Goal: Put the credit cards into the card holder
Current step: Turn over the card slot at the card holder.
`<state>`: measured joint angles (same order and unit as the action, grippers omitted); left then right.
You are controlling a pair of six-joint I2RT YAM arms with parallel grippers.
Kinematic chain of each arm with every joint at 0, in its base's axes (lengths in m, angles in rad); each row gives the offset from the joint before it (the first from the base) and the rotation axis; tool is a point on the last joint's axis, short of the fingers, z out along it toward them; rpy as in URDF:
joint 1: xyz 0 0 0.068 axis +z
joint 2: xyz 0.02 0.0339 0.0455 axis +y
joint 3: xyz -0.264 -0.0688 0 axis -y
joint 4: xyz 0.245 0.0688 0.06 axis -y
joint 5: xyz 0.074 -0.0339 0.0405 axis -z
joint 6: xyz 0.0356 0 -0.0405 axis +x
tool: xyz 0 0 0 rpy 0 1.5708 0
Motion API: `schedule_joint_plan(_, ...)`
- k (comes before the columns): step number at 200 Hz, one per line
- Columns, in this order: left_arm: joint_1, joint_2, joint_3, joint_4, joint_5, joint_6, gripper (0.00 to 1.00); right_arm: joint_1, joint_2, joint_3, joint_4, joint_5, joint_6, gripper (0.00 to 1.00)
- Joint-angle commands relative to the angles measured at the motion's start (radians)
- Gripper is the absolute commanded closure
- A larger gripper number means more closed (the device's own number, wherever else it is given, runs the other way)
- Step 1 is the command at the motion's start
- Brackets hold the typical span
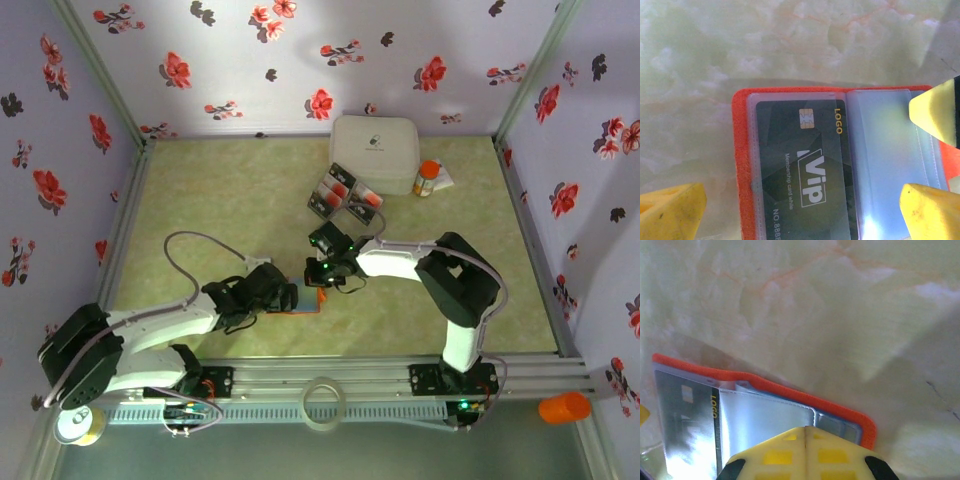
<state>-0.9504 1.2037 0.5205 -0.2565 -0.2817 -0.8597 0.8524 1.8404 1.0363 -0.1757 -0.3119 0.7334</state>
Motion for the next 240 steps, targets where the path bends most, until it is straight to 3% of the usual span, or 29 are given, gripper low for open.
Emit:
schedule_joint_plan(1,-0.011,0.015,0.005,0.026,-0.031,-0.012,0.0,0.0,0.016,0.015,0.025,-0.03,0.011,0.98)
schedule_joint_plan(74,-0.019,0.081,-0.004,0.054,-0.032,-0.001,0.01,0.004,0.03,0.011,0.056,-0.05,0.032,0.98)
schedule_joint_plan(124,-0.023,0.11,-0.032,0.087,-0.034,-0.004,0.13,0.003,0.021,0.009,0.061,-0.052,0.04,0.97)
schedule_joint_plan(205,-0.025,0.123,-0.05,0.117,-0.029,-0.006,0.27,-0.017,-0.031,0.01,0.028,-0.03,0.026,0.85)
schedule_joint_plan(240,-0.026,0.122,-0.055,0.122,-0.029,-0.008,0.28,-0.019,-0.022,0.006,0.04,-0.038,0.035,0.72)
